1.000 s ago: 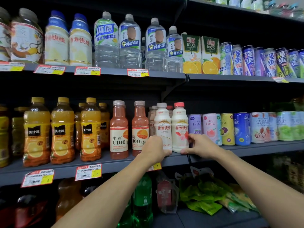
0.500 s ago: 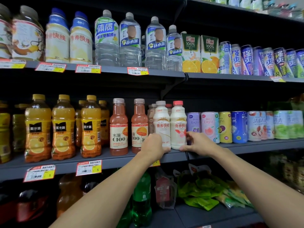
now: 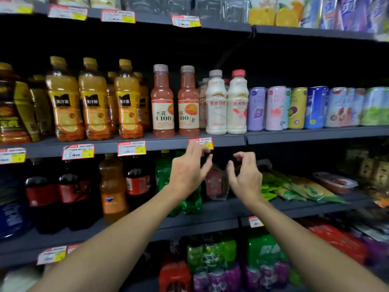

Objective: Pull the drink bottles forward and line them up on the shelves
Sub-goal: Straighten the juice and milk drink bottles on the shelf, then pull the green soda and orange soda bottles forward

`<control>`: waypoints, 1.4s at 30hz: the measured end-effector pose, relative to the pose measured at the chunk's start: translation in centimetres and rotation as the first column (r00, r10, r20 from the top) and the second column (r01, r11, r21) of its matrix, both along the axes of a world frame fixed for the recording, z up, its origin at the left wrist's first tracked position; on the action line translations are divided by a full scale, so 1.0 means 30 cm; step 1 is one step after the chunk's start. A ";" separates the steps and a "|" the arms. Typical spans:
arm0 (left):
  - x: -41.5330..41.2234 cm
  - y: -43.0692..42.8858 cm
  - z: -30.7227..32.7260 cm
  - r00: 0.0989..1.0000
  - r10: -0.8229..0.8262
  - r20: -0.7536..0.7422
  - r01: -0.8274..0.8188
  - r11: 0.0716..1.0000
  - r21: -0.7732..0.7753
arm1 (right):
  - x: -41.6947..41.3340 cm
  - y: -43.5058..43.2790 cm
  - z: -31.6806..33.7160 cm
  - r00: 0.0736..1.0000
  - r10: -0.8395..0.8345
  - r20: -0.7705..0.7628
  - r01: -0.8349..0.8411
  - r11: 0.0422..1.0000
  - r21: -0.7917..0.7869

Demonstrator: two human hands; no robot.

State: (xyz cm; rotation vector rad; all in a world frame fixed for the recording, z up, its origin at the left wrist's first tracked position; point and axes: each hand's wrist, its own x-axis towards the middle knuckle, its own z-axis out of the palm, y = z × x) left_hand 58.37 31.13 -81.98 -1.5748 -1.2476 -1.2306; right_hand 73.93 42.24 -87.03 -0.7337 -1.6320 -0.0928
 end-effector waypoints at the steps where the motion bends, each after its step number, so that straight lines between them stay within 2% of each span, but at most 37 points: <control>1: -0.026 -0.012 -0.069 1.000 0.026 0.016 -0.026 0.999 -0.024 | -0.026 -0.018 -0.066 0.999 0.016 0.030 -0.015 0.999 -0.029; 6: -0.125 -0.057 -0.355 0.943 0.267 0.199 -0.220 0.948 -0.232 | -0.147 -0.079 -0.285 0.979 0.083 0.188 -0.046 0.980 -0.194; 10: -0.158 -0.067 -0.449 0.817 0.470 0.334 -0.307 0.845 -0.439 | -0.221 -0.110 -0.355 0.956 0.135 0.261 -0.030 0.928 -0.372; 13: -0.172 -0.057 -0.476 0.710 0.595 0.377 -0.343 0.760 -0.552 | -0.273 -0.107 -0.384 0.946 0.156 0.284 0.014 0.856 -0.517; 16: -0.179 -0.038 -0.492 0.594 0.681 0.428 -0.318 0.687 -0.653 | -0.317 -0.088 -0.394 0.940 0.175 0.292 0.042 0.792 -0.609; 20: -0.184 0.002 -0.495 0.534 0.710 0.459 -0.254 0.652 -0.714 | -0.362 -0.058 -0.401 0.939 0.200 0.278 0.038 0.747 -0.664; 23: -0.193 0.034 -0.492 0.487 0.731 0.479 -0.210 0.630 -0.748 | -0.385 -0.039 -0.403 0.927 0.295 0.230 -0.025 0.664 -0.748; 27: -0.209 0.050 -0.500 0.477 0.743 0.470 -0.191 0.610 -0.769 | -0.372 -0.035 -0.401 0.949 0.271 0.161 -0.064 0.666 -0.743; 34: -0.207 0.084 -0.507 0.473 0.764 0.439 -0.214 0.583 -0.784 | -0.264 -0.022 -0.421 0.964 0.117 0.240 0.089 0.706 -0.702; 40: -0.239 0.076 -0.526 0.545 0.720 0.430 -0.219 0.617 -0.756 | -0.233 -0.031 -0.418 0.969 0.103 0.226 0.091 0.699 -0.710; 42: -0.263 0.051 -0.528 0.604 0.664 0.440 -0.163 0.644 -0.747 | -0.232 -0.044 -0.410 0.964 0.089 0.252 0.118 0.703 -0.701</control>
